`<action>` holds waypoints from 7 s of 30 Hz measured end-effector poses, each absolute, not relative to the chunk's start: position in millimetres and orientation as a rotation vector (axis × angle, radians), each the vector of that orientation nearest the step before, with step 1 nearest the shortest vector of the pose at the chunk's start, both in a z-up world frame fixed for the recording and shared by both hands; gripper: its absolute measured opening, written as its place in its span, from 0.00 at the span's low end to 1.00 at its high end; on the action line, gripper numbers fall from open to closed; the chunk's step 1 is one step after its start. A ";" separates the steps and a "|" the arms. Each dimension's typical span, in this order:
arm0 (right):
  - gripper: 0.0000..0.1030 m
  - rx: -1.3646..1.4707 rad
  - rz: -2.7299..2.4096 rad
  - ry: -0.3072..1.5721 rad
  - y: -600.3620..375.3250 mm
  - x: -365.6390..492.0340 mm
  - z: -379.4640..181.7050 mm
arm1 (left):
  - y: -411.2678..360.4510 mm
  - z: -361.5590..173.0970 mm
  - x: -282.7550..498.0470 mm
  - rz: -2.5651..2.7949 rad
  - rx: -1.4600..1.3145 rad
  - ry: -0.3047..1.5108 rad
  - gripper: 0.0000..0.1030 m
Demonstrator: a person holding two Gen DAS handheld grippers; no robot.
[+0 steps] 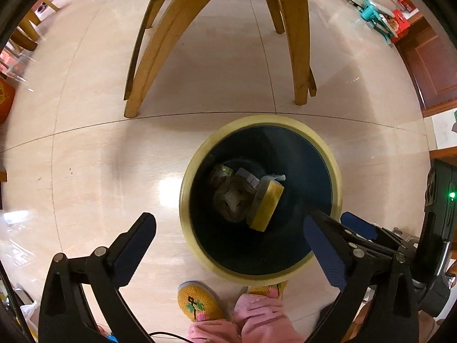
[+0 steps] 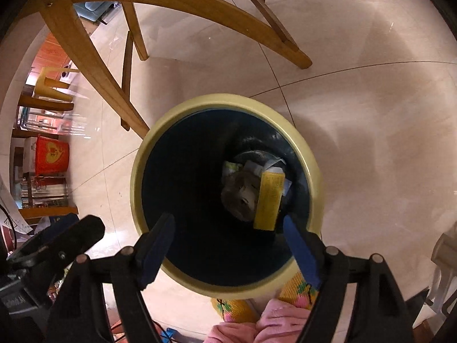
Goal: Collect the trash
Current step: 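Open both tools to drop the tray and box into the bin, then move both tools back over the table toward the remaining cartons, then grasp the white crumpled wrapper with the left tool while the right tool grasps the green milk carton, then carry the white wrapper and green carton over the floor bin with both tools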
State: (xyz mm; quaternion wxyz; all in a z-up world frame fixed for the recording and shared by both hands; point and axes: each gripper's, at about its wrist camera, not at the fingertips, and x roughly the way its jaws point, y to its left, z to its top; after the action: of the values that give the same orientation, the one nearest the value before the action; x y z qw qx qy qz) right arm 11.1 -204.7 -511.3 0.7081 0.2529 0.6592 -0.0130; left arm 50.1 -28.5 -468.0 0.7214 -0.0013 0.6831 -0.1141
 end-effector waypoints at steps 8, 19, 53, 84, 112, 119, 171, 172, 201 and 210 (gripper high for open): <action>0.76 0.569 -0.046 1.455 -210.2 5.5 -478.2 | -20.5 -430.4 40.1 -0.215 -0.007 1.503 0.99; 0.76 0.539 -0.020 1.433 -206.0 -12.4 -360.8 | 0.6 -302.4 16.2 -0.200 0.013 1.451 0.99; 0.77 0.194 0.343 0.914 -191.6 67.7 22.1 | 4.8 47.7 83.9 -0.058 -0.053 1.046 0.86; 0.76 0.429 -0.075 1.056 -95.2 273.3 -69.0 | 39.2 -83.3 424.0 -0.415 0.084 1.375 0.86; 0.66 0.265 -0.065 1.219 -11.6 366.7 -131.1 | 139.8 -63.1 413.2 -0.463 -0.012 1.293 0.31; 0.49 0.208 -0.059 1.214 -13.9 339.6 -116.5 | 136.3 -62.7 385.8 -0.507 0.079 1.285 0.31; 0.49 0.376 0.196 1.024 -236.7 -20.9 -33.1 | -74.5 27.4 13.4 -0.386 0.342 1.098 0.31; 0.49 0.380 0.198 1.027 -235.8 -23.3 -36.0 | -76.7 24.9 10.5 -0.387 0.358 1.100 0.31; 0.49 0.539 -0.016 1.253 -214.7 -49.9 -299.3 | -86.3 -260.4 10.2 -0.473 0.344 1.326 0.31; 0.49 0.554 -0.069 1.261 -220.7 -42.8 -363.5 | -87.0 -336.6 17.4 -0.500 0.295 1.337 0.33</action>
State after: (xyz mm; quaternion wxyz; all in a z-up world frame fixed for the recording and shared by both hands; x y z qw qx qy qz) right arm -42.8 -220.7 -363.5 0.7716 0.2557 0.5815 -0.0317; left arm 17.4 -87.0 -336.6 0.7459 0.1347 0.6109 -0.2287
